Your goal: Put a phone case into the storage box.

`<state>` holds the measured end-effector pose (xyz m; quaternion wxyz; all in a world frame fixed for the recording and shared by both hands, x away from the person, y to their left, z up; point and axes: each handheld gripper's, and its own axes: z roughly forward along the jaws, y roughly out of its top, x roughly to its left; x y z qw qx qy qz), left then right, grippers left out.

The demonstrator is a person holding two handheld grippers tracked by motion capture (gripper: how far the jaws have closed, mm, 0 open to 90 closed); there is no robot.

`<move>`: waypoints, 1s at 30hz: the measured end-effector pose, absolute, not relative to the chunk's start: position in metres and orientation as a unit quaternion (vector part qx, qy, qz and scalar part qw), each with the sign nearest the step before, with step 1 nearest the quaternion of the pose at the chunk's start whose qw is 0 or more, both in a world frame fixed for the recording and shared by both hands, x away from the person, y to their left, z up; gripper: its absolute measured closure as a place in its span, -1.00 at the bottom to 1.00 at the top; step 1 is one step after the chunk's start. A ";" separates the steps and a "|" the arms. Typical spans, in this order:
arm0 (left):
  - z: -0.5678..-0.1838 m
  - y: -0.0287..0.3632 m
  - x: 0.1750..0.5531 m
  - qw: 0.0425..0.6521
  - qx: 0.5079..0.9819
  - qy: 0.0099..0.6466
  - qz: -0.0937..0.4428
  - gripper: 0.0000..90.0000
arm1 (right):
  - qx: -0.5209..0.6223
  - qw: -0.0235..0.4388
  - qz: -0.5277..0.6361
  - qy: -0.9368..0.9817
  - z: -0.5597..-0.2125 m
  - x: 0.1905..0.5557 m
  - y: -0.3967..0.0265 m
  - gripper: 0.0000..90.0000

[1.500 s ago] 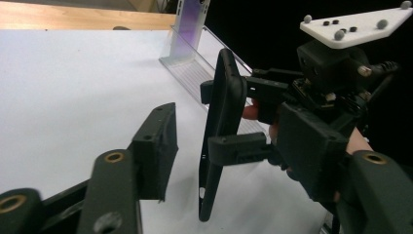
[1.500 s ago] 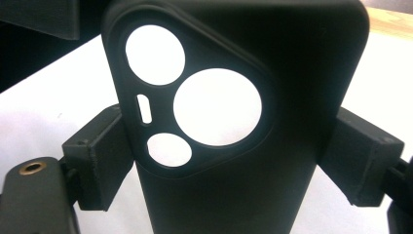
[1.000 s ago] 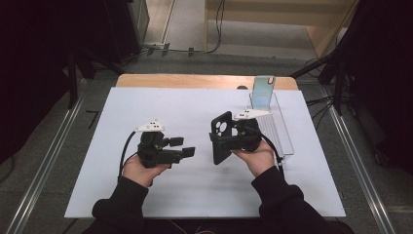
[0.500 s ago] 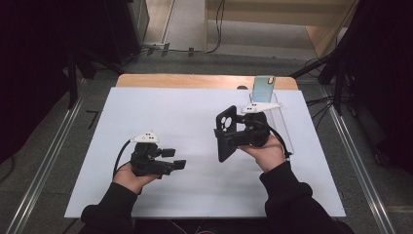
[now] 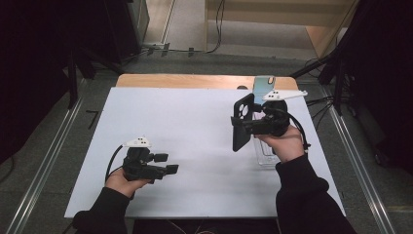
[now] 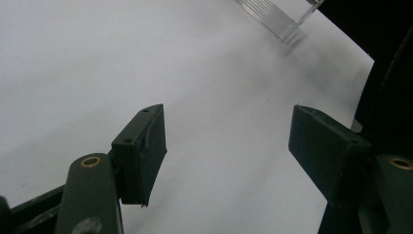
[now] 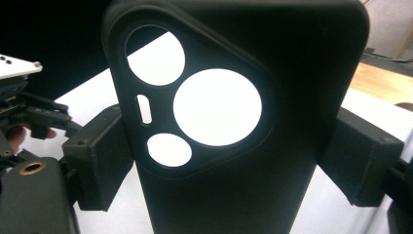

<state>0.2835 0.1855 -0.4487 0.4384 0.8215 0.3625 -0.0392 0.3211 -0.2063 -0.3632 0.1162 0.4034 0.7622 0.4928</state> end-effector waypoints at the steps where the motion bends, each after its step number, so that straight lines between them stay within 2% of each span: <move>1: -0.449 0.187 0.283 0.438 0.822 0.363 -0.039 -0.32 | 0.405 0.119 0.492 0.762 -0.362 0.322 -0.209 -0.73; 13: -0.452 0.197 0.281 0.435 0.816 0.379 -0.032 -0.32 | 0.449 0.151 0.493 0.729 -0.354 0.332 -0.247 -0.73; 30: -0.451 0.206 0.279 0.440 0.808 0.390 -0.024 -0.32 | 0.522 0.217 0.457 0.686 -0.368 0.350 -0.277 -0.73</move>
